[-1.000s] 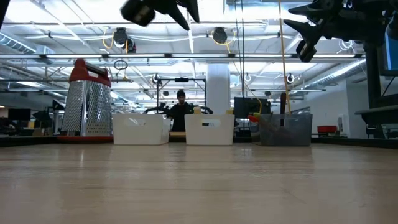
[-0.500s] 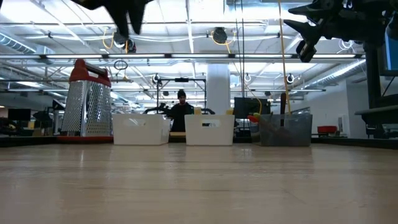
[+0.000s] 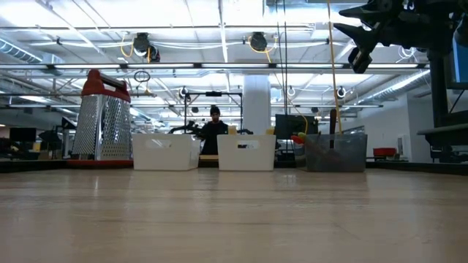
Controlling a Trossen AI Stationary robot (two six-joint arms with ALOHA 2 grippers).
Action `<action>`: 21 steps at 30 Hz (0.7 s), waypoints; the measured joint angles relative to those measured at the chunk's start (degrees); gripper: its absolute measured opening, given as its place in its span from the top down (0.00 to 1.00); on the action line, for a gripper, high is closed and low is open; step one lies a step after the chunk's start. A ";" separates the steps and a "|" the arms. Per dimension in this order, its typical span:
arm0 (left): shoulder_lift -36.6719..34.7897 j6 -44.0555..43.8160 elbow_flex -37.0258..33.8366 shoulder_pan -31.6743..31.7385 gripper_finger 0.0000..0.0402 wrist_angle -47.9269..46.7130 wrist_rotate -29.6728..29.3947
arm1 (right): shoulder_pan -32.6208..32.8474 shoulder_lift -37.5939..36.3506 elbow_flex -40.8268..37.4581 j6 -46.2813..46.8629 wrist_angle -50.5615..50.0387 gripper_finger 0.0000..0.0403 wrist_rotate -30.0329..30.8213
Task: Pick & Place Kitchen Items
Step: Put the knife into the right white bin
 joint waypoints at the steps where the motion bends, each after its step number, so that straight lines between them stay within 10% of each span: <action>1: 0.00 -3.57 0.00 -1.74 0.80 0.11 -1.47 | 0.00 0.00 0.00 0.01 0.00 0.77 0.00; 5: 0.08 -16.20 0.00 -7.80 0.80 1.65 -5.70 | 0.00 0.01 0.00 0.01 0.00 0.77 0.00; 21: 4.20 -16.66 -0.04 -4.73 0.80 5.73 -5.78 | 0.00 0.01 0.00 0.01 0.00 0.77 0.01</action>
